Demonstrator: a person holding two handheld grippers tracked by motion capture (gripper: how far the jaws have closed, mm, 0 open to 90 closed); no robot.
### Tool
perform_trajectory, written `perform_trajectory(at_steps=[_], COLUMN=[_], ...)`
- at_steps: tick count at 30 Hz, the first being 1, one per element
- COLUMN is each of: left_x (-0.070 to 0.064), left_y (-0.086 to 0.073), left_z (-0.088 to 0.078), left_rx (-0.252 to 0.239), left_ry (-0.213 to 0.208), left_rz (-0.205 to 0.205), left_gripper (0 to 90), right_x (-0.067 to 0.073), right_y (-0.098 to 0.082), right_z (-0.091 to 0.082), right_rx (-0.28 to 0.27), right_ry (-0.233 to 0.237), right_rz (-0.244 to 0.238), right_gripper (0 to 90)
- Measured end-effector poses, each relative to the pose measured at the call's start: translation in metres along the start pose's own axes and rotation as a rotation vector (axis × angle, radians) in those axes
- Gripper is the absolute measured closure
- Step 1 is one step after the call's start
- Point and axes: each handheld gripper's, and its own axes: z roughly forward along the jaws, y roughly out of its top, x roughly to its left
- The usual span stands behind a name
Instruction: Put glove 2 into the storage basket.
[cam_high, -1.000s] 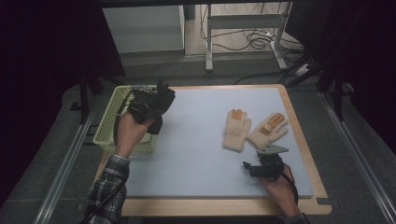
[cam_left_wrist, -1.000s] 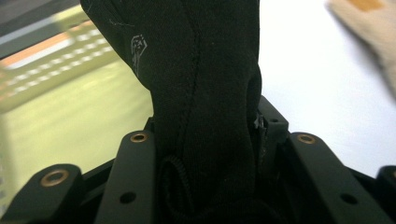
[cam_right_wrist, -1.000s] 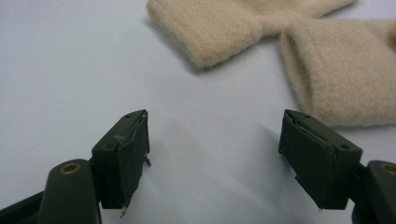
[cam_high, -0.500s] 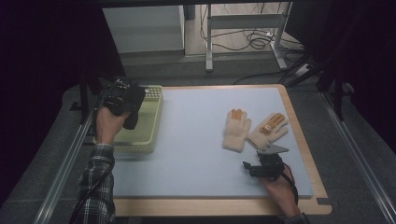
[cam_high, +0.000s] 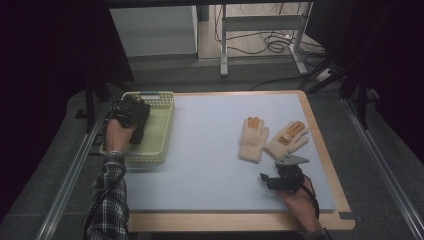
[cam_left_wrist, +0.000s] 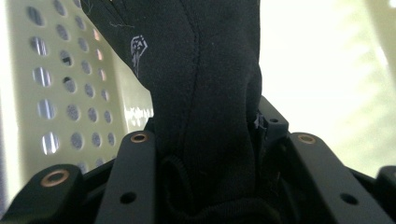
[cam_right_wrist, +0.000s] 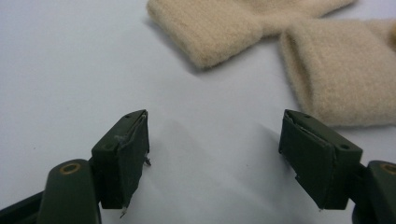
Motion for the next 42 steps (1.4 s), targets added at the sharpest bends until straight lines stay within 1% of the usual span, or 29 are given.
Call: perform_trajectory(at_steps=[1, 3, 4, 6, 7, 8, 9, 10, 12, 13, 14, 16, 17, 18, 19, 20, 21, 22, 24, 25, 26, 28, 29, 31, 33, 34, 40, 41, 42], left_x=[0.0, -0.001, -0.002, -0.003, -0.005, -0.005, -0.004, -0.001, -0.001, 0.0, 0.0, 0.003, 0.003, 0.005, 0.005, 0.007, 0.007, 0.008, 0.008, 0.009, 0.01, 0.01, 0.01, 0.007, 0.003, -0.002, -0.029, -0.029, -0.039], left_y=[0.0, 0.001, 0.001, 0.0, -0.001, -0.001, -0.002, -0.003, -0.005, -0.007, -0.007, -0.01, -0.01, -0.011, -0.011, -0.012, -0.013, -0.015, -0.016, -0.017, -0.02, -0.023, -0.023, -0.025, -0.027, -0.029, -0.037, -0.037, -0.041], left_z=[0.0, 0.011, 0.014, 0.017, 0.022, 0.022, 0.023, 0.023, 0.022, 0.017, 0.017, 0.006, 0.006, -0.003, -0.003, -0.008, -0.01, -0.016, -0.018, -0.021, -0.025, -0.029, -0.029, -0.035, -0.042, -0.047, -0.068, -0.068, -0.074], left_rx=[0.0, 0.03, 0.043, 0.057, 0.089, 0.089, 0.093, 0.119, 0.125, 0.118, 0.118, 0.084, 0.084, 0.056, 0.056, 0.042, 0.033, 0.011, -0.001, -0.023, -0.052, -0.086, -0.086, -0.124, -0.162, -0.189, -0.261, -0.261, -0.282], left_ry=[0.0, 0.018, 0.024, 0.03, 0.047, 0.047, 0.044, 0.027, 0.026, 0.023, 0.023, 0.01, 0.01, -0.007, -0.007, -0.022, -0.025, -0.027, -0.032, -0.051, -0.083, -0.115, -0.115, -0.156, -0.184, -0.212, -0.241, -0.241, -0.247], left_rz=[0.0, 0.034, 0.051, 0.058, 0.065, 0.065, 0.055, 0.034, 0.04, 0.047, 0.047, 0.041, 0.041, 0.028, 0.028, 0.021, 0.021, 0.022, 0.018, 0.013, 0.003, -0.004, -0.004, -0.005, 0.002, 0.018, 0.098, 0.098, 0.118], left_gripper=[60.8, 59.3, 56.0, 44.0, 37.8, 34.3, 34.3, 21.9, 16.6, 14.4, 12.5, 9.0, 8.0, 6.6, 5.7, 5.7, 5.1, 4.9, 4.9, 5.0, 4.9, 4.4, 4.0, 3.5, 3.2, 2.4, 1.5, 1.3, 1.3], right_x=[0.0, 0.0, 0.0, 0.0, 0.0, 0.0, 0.0, 0.0, 0.0, 0.0, 0.0, 0.0, 0.0, 0.0, 0.0, 0.0, 0.0, 0.0, 0.0, 0.0, 0.0, 0.0, 0.0, 0.0, 0.0, 0.0, 0.0, 0.0, 0.0], right_y=[0.0, 0.0, 0.0, 0.0, 0.0, 0.0, 0.0, 0.0, 0.0, 0.0, 0.0, 0.0, 0.0, 0.0, 0.0, 0.0, 0.0, 0.0, 0.0, 0.0, 0.0, 0.0, 0.0, 0.0, 0.0, 0.0, 0.0, 0.0, 0.0], right_z=[0.0, 0.0, 0.0, 0.0, 0.0, 0.0, 0.0, 0.0, 0.0, 0.0, 0.0, 0.0, 0.0, 0.0, 0.0, 0.0, 0.0, 0.0, 0.0, 0.0, 0.0, 0.0, 0.0, 0.0, 0.0, 0.0, 0.0, 0.0, 0.0], right_rx=[0.0, -0.001, -0.001, 0.0, 0.0, 0.0, 0.0, -0.001, -0.001, -0.001, -0.001, -0.001, -0.001, -0.001, -0.001, -0.001, -0.001, 0.0, 0.0, 0.0, 0.0, 0.0, 0.0, 0.0, 0.0, 0.0, 0.0, 0.0, 0.0], right_ry=[0.0, 0.0, 0.001, 0.001, 0.002, 0.002, 0.002, 0.003, 0.003, 0.003, 0.003, 0.003, 0.003, 0.002, 0.002, 0.002, 0.002, 0.002, 0.002, 0.002, 0.002, 0.002, 0.002, 0.002, 0.002, 0.001, 0.002, 0.002, 0.001], right_rz=[0.0, -0.001, -0.001, 0.0, 0.0, 0.0, 0.0, 0.001, 0.001, 0.001, 0.001, 0.001, 0.001, 0.001, 0.001, 0.001, 0.001, 0.0, 0.0, 0.0, 0.0, 0.0, -0.001, -0.001, -0.001, -0.001, -0.001, -0.001, -0.001], right_gripper=[24.0, 23.9, 23.8, 23.8, 23.7, 23.7, 23.7, 23.7, 23.7, 23.7, 23.6, 23.6, 23.6, 23.6, 23.6, 23.6, 23.6, 23.6, 23.6, 23.6, 23.6, 23.6, 23.6, 23.6, 23.6, 23.6, 23.6, 23.6, 23.6])
